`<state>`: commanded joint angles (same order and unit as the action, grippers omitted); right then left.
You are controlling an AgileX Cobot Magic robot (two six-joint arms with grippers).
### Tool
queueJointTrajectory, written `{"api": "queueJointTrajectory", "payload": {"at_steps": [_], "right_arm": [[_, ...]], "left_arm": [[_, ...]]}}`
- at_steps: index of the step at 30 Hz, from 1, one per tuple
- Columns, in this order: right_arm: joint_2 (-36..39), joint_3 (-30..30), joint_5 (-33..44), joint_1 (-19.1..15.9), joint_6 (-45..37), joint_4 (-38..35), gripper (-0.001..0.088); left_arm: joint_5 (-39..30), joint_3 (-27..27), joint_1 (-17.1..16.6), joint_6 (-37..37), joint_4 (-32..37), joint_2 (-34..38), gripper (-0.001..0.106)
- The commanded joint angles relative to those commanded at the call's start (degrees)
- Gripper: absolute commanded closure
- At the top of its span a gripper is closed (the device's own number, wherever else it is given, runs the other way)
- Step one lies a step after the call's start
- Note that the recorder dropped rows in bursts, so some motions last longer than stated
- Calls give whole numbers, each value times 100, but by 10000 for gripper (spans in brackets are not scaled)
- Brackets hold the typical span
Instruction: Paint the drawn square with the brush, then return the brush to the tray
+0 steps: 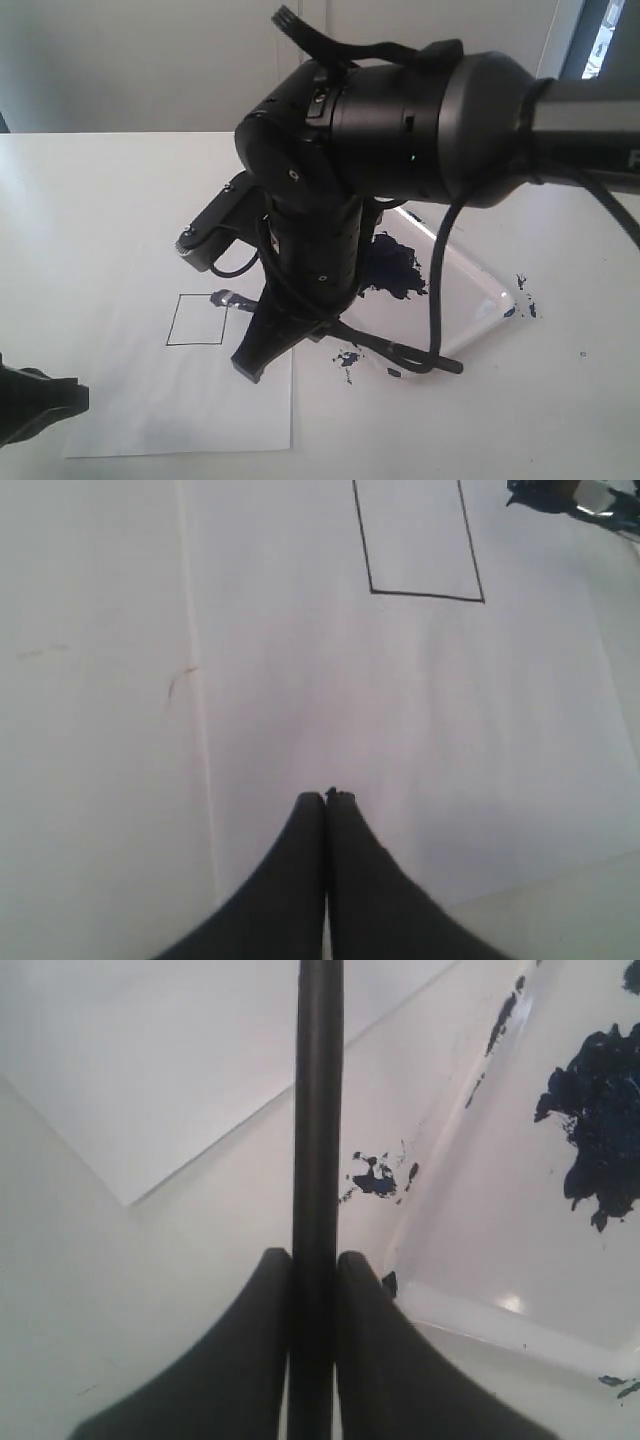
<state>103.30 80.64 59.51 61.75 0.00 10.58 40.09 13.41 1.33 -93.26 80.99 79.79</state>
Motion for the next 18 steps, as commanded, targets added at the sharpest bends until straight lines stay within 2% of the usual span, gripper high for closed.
{"api": "queueJointTrajectory", "payload": {"at_steps": [5,18], "right_arm": [[230,114,47,0,0,-45,868],[572,659,63,0,-134,-1,868]], "left_arm": [[-379,0,0,-229,47,330,1053],[-399,0,0,-351,47,494,1053]]}}
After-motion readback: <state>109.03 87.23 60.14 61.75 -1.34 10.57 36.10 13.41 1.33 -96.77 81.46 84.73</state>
